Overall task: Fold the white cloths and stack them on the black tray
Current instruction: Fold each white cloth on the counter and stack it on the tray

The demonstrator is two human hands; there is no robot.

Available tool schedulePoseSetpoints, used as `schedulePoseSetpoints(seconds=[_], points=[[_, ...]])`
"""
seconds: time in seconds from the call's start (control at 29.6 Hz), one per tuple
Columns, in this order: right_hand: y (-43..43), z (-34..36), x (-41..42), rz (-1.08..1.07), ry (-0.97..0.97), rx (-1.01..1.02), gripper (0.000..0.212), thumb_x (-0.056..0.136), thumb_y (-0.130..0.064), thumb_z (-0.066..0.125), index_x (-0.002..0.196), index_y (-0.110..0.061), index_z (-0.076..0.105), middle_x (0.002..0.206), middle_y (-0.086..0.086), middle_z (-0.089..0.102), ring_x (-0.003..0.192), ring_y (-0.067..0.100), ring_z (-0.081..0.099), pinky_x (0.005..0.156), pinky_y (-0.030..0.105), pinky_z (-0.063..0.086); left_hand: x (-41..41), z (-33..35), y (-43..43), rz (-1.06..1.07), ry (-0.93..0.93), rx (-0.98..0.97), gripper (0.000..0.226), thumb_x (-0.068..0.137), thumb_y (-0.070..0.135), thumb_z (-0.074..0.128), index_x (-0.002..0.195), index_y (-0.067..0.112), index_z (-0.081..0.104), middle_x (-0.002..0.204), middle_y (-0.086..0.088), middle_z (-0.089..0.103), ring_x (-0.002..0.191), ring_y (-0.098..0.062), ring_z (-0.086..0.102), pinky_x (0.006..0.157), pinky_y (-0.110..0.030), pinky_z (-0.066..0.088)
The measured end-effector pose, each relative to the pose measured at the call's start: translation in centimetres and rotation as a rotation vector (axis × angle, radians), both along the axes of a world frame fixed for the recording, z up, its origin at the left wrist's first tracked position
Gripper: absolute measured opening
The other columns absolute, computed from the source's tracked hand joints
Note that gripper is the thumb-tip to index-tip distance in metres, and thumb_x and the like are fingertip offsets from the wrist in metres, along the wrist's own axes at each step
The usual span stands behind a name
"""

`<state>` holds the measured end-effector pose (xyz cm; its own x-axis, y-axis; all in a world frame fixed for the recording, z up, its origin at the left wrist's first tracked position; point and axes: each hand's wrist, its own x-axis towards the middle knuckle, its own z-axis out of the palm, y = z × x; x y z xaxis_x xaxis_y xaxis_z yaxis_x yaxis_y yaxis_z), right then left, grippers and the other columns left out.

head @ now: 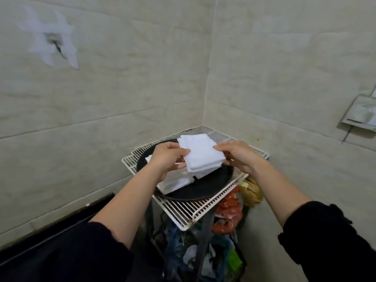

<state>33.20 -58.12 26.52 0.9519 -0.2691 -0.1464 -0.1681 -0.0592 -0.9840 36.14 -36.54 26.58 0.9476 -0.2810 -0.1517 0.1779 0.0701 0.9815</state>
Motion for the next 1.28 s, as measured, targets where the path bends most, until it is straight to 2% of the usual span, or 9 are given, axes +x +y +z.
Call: schedulePoseSetpoints(seconds=[0.1, 0.24, 0.37, 0.51, 0.61, 0.74, 0.95, 1.08, 1.28], points=[[-2.9, 0.2, 4.3, 0.014, 0.019, -0.044, 0.016, 0.081, -0.008, 0.073, 0.096, -0.003, 0.071, 0.078, 0.007, 0.063, 0.065, 0.014, 0.056, 0.050, 0.020, 0.048, 2.9, -0.3, -3.5, 0.104, -0.001, 0.053, 0.020, 0.081, 0.000, 0.072, 0.090, 0.007, 0.056, 0.087, -0.012, 0.064, 0.064, -0.017, 0.060, 0.056, -0.026, 0.057], [-5.3, 0.0, 9.5, 0.034, 0.045, -0.083, 0.006, 0.083, -0.003, 0.071, 0.088, -0.003, 0.070, 0.078, 0.011, 0.065, 0.063, 0.016, 0.059, 0.046, 0.019, 0.050, 6.6, -0.8, -6.7, 0.216, 0.024, 0.083, 0.026, 0.080, 0.000, 0.074, 0.081, 0.010, 0.050, 0.084, -0.011, 0.059, 0.063, -0.017, 0.058, 0.052, -0.025, 0.055], [-6.3, -1.5, 12.6, 0.039, 0.057, -0.136, 0.005, 0.081, -0.003, 0.073, 0.085, -0.001, 0.071, 0.075, 0.013, 0.065, 0.059, 0.018, 0.058, 0.049, 0.022, 0.051, 9.0, -2.4, -8.4, 0.310, 0.053, 0.167, 0.022, 0.078, 0.002, 0.076, 0.089, 0.006, 0.058, 0.102, -0.017, 0.068, 0.077, -0.025, 0.068, 0.049, -0.024, 0.055], [-6.6, -3.1, 14.7, 0.087, 0.047, -0.238, 0.012, 0.080, -0.005, 0.075, 0.070, -0.010, 0.069, 0.069, 0.007, 0.066, 0.064, 0.019, 0.060, 0.056, 0.025, 0.049, 10.3, -3.1, -9.1, 0.357, 0.043, 0.282, 0.026, 0.077, 0.000, 0.075, 0.097, 0.002, 0.060, 0.106, -0.019, 0.066, 0.081, -0.032, 0.071, 0.060, -0.035, 0.061], [-6.2, -4.3, 15.0, 0.111, 0.049, -0.382, 0.007, 0.081, -0.008, 0.073, 0.079, -0.001, 0.073, 0.074, 0.006, 0.067, 0.074, 0.020, 0.061, 0.066, 0.026, 0.046, 10.2, -3.4, -9.2, 0.339, 0.031, 0.430, 0.042, 0.073, -0.001, 0.076, 0.104, 0.007, 0.049, 0.107, -0.016, 0.058, 0.093, -0.036, 0.067, 0.070, -0.046, 0.060], [-5.8, -5.0, 15.2, 0.134, 0.043, -0.501, 0.021, 0.081, -0.008, 0.071, 0.088, 0.012, 0.071, 0.086, 0.019, 0.072, 0.083, 0.028, 0.068, 0.073, 0.032, 0.052, 10.1, -3.5, -9.6, 0.321, 0.003, 0.587, 0.052, 0.068, 0.000, 0.077, 0.111, 0.007, 0.047, 0.111, -0.017, 0.057, 0.097, -0.037, 0.064, 0.073, -0.049, 0.059], [-5.4, -4.6, 15.5, 0.161, 0.059, -0.681, 0.010, 0.076, -0.007, 0.066, 0.071, 0.002, 0.067, 0.071, 0.012, 0.062, 0.072, 0.030, 0.065, 0.062, 0.031, 0.046, 10.1, -3.6, -9.4, 0.287, -0.013, 0.670, 0.056, 0.071, 0.003, 0.078, 0.117, 0.007, 0.046, 0.113, -0.017, 0.057, 0.095, -0.039, 0.065, 0.076, -0.048, 0.059], [-4.8, -3.7, 14.8, 0.160, 0.016, -0.836, 0.012, 0.073, -0.007, 0.059, 0.081, 0.001, 0.064, 0.084, 0.016, 0.068, 0.085, 0.034, 0.066, 0.074, 0.045, 0.055, 9.9, -3.2, -9.0, 0.294, -0.064, 0.715, 0.048, 0.077, 0.005, 0.072, 0.117, 0.008, 0.046, 0.111, -0.018, 0.059, 0.092, -0.038, 0.067, 0.076, -0.048, 0.059], [-1.7, -1.4, 14.1, 0.160, -0.251, -0.860, 0.020, 0.079, -0.012, 0.063, 0.098, -0.011, 0.064, 0.104, 0.006, 0.064, 0.093, 0.026, 0.059, 0.077, 0.036, 0.050, 8.6, -2.0, -6.8, 0.392, -0.227, 0.736, 0.027, 0.081, 0.006, 0.065, 0.104, 0.015, 0.053, 0.098, -0.015, 0.068, 0.081, -0.032, 0.069, 0.072, -0.042, 0.059]])
